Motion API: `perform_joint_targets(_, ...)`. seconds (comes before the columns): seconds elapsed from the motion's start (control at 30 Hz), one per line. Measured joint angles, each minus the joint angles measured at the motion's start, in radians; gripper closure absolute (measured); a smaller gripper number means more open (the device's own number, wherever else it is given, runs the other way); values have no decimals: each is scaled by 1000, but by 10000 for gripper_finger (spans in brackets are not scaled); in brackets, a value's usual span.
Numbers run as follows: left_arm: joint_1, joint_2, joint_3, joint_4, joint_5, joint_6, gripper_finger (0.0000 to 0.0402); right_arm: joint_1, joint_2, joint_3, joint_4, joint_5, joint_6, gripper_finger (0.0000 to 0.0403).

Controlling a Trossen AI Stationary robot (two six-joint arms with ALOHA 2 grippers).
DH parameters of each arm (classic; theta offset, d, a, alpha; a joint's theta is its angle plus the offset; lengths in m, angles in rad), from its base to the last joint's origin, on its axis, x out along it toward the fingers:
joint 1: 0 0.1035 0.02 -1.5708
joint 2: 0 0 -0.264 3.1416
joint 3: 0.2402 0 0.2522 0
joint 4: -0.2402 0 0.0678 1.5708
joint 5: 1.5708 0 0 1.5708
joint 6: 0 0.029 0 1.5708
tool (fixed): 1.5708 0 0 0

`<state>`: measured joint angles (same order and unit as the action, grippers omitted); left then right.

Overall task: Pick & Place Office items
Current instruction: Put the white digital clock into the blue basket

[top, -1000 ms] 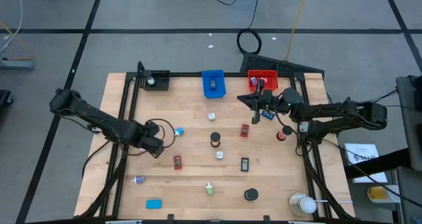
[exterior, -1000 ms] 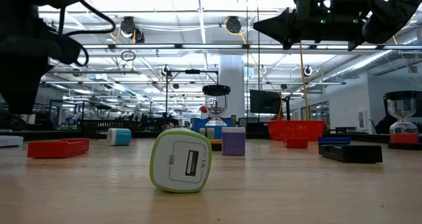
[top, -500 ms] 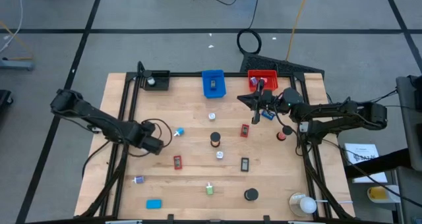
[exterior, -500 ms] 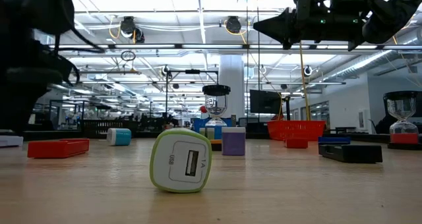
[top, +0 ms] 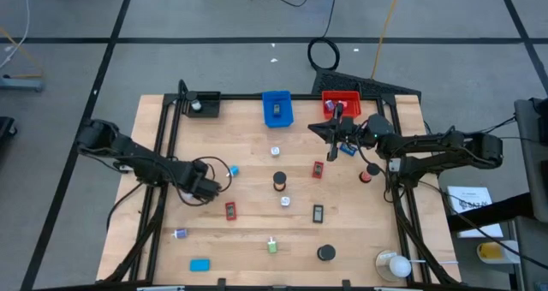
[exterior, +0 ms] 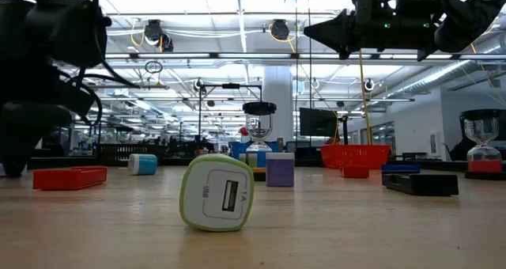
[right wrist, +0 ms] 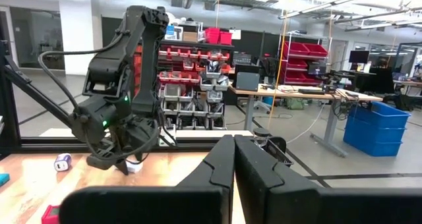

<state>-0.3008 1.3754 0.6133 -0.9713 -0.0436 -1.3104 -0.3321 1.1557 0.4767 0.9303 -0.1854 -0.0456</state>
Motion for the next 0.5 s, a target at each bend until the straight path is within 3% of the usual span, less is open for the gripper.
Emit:
perform_joint_targets(0.33, 27, 0, 46, 53, 11, 180, 286, 0, 0, 0, 0, 0, 0, 397)
perform_joint_targets(0.5, 39, 0, 133, -22, 5, 297, 318, 0, 0, 0, 0, 0, 0, 397)
